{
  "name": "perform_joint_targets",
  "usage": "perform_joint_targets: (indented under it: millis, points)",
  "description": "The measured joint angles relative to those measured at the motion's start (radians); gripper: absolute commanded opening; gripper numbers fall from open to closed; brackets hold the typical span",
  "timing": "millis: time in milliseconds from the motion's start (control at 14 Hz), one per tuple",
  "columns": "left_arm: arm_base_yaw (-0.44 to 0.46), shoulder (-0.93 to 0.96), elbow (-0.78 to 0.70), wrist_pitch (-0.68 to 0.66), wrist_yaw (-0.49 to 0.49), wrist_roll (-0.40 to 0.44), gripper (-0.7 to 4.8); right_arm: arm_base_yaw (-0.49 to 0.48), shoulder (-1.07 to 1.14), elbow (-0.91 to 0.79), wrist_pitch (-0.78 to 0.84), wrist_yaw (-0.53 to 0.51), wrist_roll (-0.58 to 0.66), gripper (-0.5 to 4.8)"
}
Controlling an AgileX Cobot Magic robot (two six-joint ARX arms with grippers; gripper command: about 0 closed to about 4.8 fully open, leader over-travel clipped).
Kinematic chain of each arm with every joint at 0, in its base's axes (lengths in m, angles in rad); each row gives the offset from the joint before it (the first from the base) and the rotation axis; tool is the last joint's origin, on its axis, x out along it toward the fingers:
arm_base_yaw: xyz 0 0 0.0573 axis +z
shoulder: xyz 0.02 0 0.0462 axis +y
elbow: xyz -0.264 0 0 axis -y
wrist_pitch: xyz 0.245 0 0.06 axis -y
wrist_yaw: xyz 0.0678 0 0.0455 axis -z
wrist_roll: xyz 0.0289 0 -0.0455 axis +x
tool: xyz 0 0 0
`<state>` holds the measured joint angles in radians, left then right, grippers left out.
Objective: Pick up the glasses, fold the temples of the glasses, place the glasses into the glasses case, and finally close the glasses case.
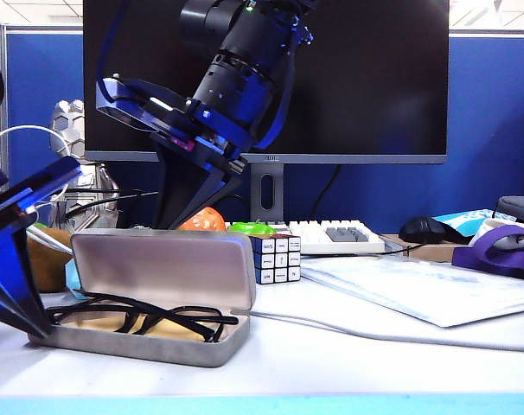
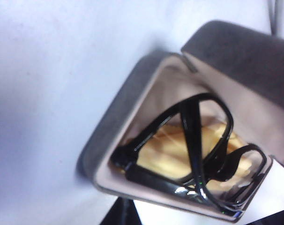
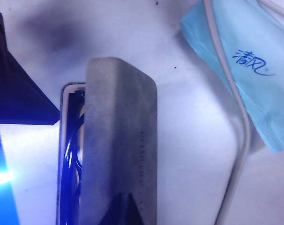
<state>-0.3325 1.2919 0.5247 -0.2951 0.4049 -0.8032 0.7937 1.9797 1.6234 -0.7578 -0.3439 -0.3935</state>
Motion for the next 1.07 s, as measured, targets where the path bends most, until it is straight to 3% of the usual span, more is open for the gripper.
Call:
perform_joint_targets:
  millis: [1071]
  points:
    - [0.000, 0.000, -0.002, 0.047, 0.002, -0.025, -0.06, 0.011, 0.006, 0.003, -0.063, -0.054, -0.050, -0.01]
